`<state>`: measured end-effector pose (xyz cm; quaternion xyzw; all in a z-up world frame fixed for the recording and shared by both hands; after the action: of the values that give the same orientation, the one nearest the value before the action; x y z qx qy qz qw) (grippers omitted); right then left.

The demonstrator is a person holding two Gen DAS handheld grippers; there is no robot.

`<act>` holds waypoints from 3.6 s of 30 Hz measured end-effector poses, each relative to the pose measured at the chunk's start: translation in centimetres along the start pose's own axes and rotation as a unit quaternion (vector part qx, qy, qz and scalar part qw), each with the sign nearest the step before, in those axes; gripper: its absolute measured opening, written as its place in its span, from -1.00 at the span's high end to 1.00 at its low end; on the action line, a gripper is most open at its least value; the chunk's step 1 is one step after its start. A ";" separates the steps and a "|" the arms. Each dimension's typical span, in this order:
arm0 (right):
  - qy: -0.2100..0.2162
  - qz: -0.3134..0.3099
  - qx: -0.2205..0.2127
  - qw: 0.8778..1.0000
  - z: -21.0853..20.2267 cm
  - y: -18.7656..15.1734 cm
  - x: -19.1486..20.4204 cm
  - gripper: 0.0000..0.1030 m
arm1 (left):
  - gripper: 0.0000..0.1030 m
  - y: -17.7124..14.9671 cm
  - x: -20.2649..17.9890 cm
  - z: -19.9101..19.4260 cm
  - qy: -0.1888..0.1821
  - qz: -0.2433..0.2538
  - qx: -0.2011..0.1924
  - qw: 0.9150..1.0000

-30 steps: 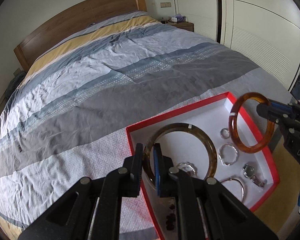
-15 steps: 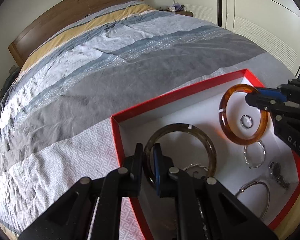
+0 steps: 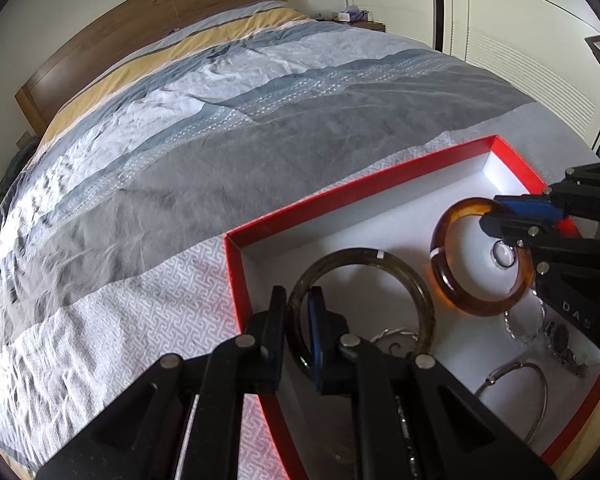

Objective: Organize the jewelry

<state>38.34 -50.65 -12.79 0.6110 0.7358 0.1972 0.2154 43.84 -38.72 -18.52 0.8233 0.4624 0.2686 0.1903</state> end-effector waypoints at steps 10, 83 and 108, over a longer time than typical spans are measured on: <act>-0.008 -0.004 -0.006 1.000 -0.9 -0.2 0.3 0.47 | 0.78 -0.1 0.0 -0.5 -0.008 -0.009 0.003 1.000; 0.041 0.072 -0.203 0.976 -38.8 -16.0 19.4 -0.40 | -0.10 -22.8 17.8 -42.8 0.052 -0.138 -0.171 0.974; 0.081 0.049 -0.214 0.972 -41.1 -20.8 26.9 -0.56 | -0.11 -33.2 22.6 -46.5 0.093 -0.231 -0.171 0.953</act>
<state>-5.88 -28.93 7.76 0.5681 0.6609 0.4090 0.2704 2.91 0.42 5.31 0.6207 0.6024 0.3680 0.3414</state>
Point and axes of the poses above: each gripper's, at about its wrist camera, not at the fingertips, and z roughly the way its jaws point, x to its left, y to its top, the point moved 4 cm from there along z, roughly the way its jaws point, and after that the axes turned 8 degrees about y, right-handed, at the moved point
